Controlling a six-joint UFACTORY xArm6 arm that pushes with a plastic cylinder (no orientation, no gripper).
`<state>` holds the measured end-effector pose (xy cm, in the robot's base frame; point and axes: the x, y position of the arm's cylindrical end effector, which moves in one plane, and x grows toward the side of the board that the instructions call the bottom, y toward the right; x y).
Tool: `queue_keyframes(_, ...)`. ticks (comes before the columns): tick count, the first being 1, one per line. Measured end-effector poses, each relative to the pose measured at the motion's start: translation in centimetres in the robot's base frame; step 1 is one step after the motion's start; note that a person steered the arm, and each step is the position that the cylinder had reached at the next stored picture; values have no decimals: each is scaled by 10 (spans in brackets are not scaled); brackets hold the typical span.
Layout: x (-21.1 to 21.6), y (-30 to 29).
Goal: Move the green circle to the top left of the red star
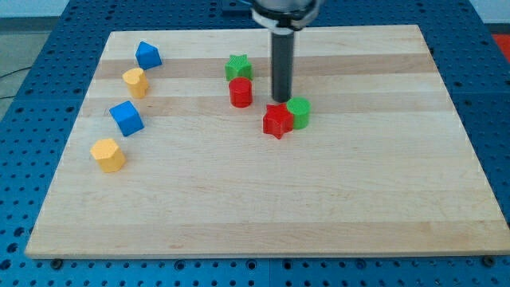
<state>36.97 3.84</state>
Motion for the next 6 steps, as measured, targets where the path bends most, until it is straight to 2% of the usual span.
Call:
queue_keyframes(1, 7, -18)
queue_keyframes(2, 38, -18)
queue_keyframes(3, 95, -10)
queue_keyframes(4, 124, -6)
queue_keyframes(5, 121, 54)
queue_keyframes(6, 101, 111)
